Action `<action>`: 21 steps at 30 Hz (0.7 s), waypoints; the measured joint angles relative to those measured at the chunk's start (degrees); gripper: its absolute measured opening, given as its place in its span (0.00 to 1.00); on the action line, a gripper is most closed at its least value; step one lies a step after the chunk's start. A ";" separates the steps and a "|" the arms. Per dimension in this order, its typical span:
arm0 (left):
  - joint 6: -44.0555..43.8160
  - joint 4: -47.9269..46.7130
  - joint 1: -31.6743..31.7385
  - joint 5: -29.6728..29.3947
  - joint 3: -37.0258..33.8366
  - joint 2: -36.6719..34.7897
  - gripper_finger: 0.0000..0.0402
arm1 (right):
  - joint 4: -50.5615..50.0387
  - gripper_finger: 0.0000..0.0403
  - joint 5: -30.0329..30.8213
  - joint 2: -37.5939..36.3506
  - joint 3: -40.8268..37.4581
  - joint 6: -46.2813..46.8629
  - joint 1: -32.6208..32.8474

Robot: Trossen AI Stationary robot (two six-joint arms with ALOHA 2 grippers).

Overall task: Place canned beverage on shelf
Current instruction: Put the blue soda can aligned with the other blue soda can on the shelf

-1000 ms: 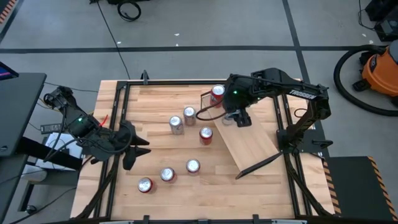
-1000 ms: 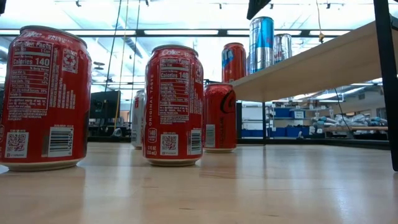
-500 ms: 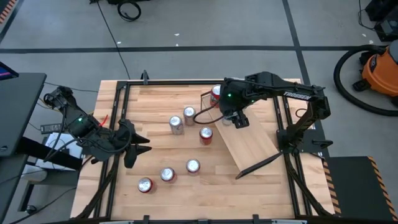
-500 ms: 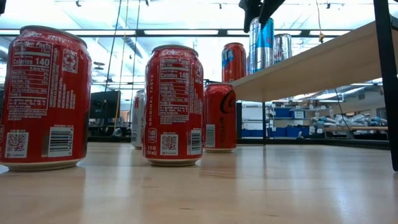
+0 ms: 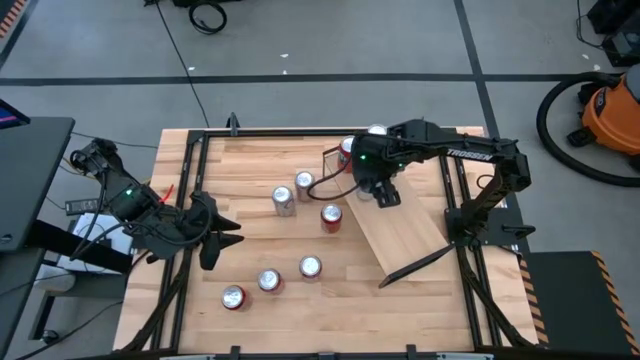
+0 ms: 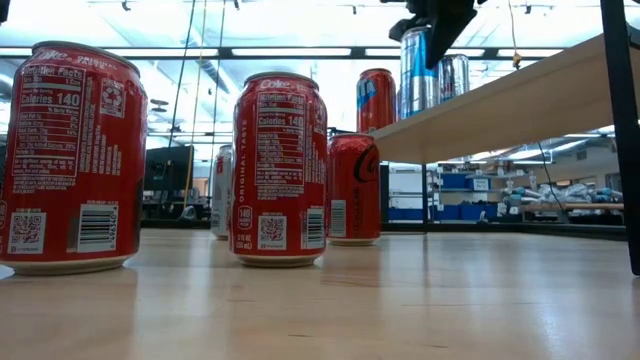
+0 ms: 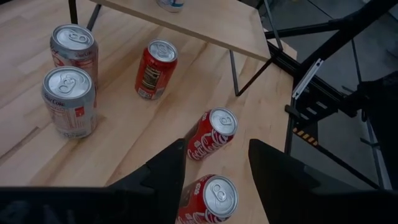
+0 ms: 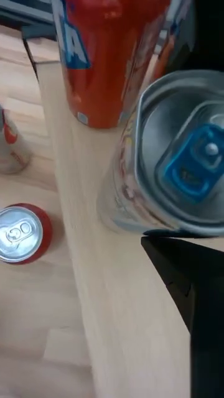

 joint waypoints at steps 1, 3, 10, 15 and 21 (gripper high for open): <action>0.00 -0.01 0.00 0.00 0.00 0.00 0.46 | 0.08 0.71 0.11 0.00 -0.15 1.23 -0.07; 0.00 -0.01 0.00 0.03 0.00 0.00 0.46 | 0.14 0.68 0.44 -0.02 -0.30 4.58 -0.17; 0.03 -0.01 0.00 0.07 0.00 0.00 0.46 | 0.02 0.65 0.93 -0.07 -0.38 20.64 -0.30; 0.05 -0.01 0.00 0.07 0.00 0.00 0.46 | 0.39 0.68 1.22 -0.07 -0.41 33.07 -0.32; 0.07 -0.01 0.00 0.07 0.00 0.00 0.46 | 0.48 0.72 1.16 0.00 -0.44 37.05 -0.30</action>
